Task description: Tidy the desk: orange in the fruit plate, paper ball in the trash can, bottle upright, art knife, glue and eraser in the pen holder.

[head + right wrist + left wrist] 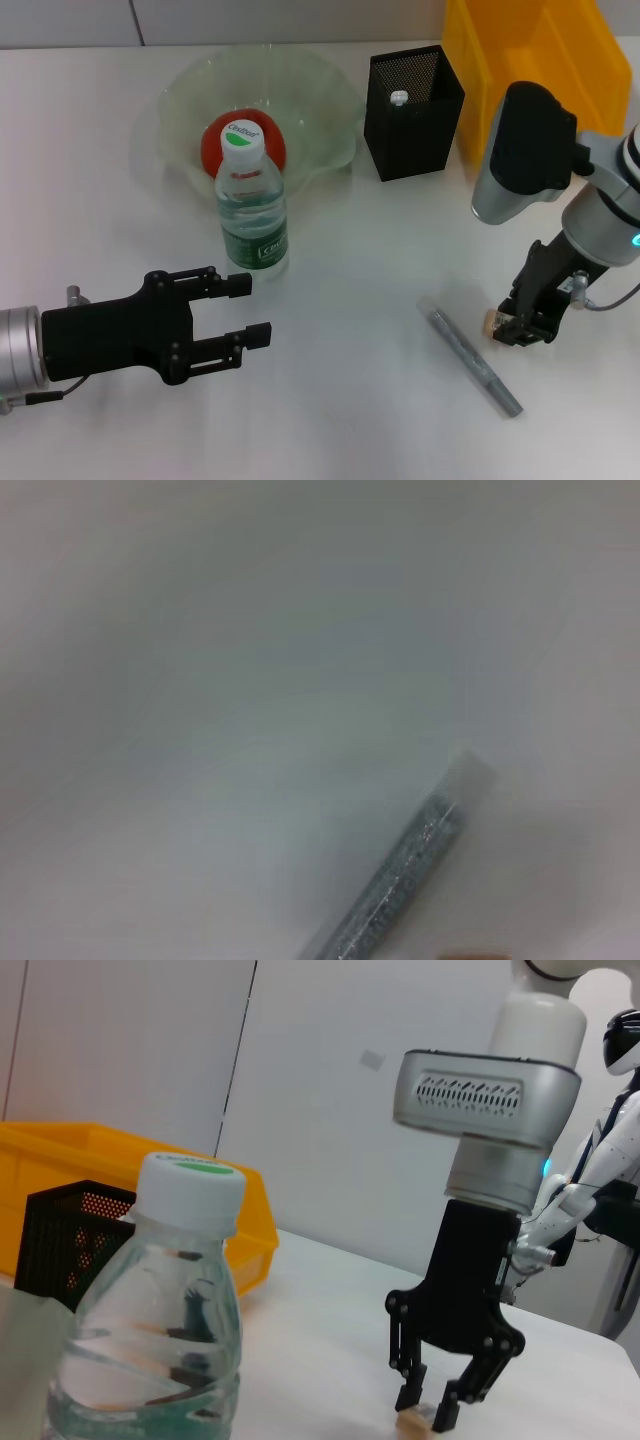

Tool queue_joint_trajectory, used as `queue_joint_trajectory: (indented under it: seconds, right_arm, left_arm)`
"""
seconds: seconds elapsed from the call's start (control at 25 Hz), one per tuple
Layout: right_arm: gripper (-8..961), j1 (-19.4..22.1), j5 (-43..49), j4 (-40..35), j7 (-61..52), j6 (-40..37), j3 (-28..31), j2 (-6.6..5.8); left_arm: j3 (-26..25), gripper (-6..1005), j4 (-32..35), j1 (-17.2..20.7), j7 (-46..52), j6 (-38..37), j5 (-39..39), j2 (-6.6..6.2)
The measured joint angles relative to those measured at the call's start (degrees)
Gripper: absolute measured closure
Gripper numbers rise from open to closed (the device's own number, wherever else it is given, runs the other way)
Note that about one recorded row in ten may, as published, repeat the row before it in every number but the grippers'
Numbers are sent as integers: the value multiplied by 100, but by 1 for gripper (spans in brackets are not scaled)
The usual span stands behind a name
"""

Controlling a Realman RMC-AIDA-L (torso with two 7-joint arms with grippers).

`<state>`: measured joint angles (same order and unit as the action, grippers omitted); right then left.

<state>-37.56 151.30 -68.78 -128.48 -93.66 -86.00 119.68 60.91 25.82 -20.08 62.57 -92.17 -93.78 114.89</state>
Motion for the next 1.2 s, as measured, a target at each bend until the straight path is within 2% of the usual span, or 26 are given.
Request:
queue_joint_trajectory:
  seconds: [0.08, 0.12, 0.16, 0.2, 0.24, 0.28, 0.32, 0.4, 0.56, 0.64, 0.68, 0.84, 1.04, 1.2]
  right_arm:
    - [691, 56, -47, -201, 39, -96, 183, -4]
    - [700, 81, -201, -438, 76, -137, 598, -15]
    - [694, 81, -201, -438, 76, -137, 598, -15]
    - [687, 76, -309, -557, 86, -152, 868, -18]
    - [681, -3, -516, -778, 23, -29, 1471, -32]
    - [675, -3, -516, -778, 23, -29, 1471, -32]
    - [668, -161, -659, -909, -162, 284, 2088, -44]
    - [656, -338, -708, -895, -341, 643, 2446, -53]
    - [631, -656, -564, -598, -704, 1246, 2537, -63]
    - [618, -946, -321, -134, -985, 1717, 2479, -55]
    - [612, -946, -321, -134, -985, 1717, 2479, -55]
    - [587, -1310, -280, 893, -1117, 2445, 2224, -43]
    - [555, -1417, -306, 1224, -1107, 2694, 2185, -38]
    - [530, -1423, -430, 1200, -1068, 2702, 2183, -33]
  left_arm:
    - [-1, 351, 3, 3, 0, -5, 1, 0]
    - [0, 351, 5, 4, 0, -8, 1, 0]
    - [0, 351, 6, 5, 0, -11, 2, -1]
    - [0, 351, 9, 4, 0, -13, 2, -1]
    - [0, 351, 10, 3, 0, -15, 1, -2]
    - [0, 351, 10, 3, 0, -15, 1, -2]
    - [0, 351, 10, -1, 0, -16, 1, -2]
    - [0, 351, 11, -6, 0, -18, 1, -2]
    - [0, 351, 11, -28, 1, -20, 1, -2]
    - [0, 351, 11, -53, 1, -4, 1, 3]
    - [0, 351, 11, -53, 1, -4, 1, 3]
    - [0, 351, 10, -65, -7, 5, 0, 13]
    - [0, 351, 11, -43, -12, 12, 0, 15]
    - [0, 351, 11, -38, -13, 12, 0, 15]
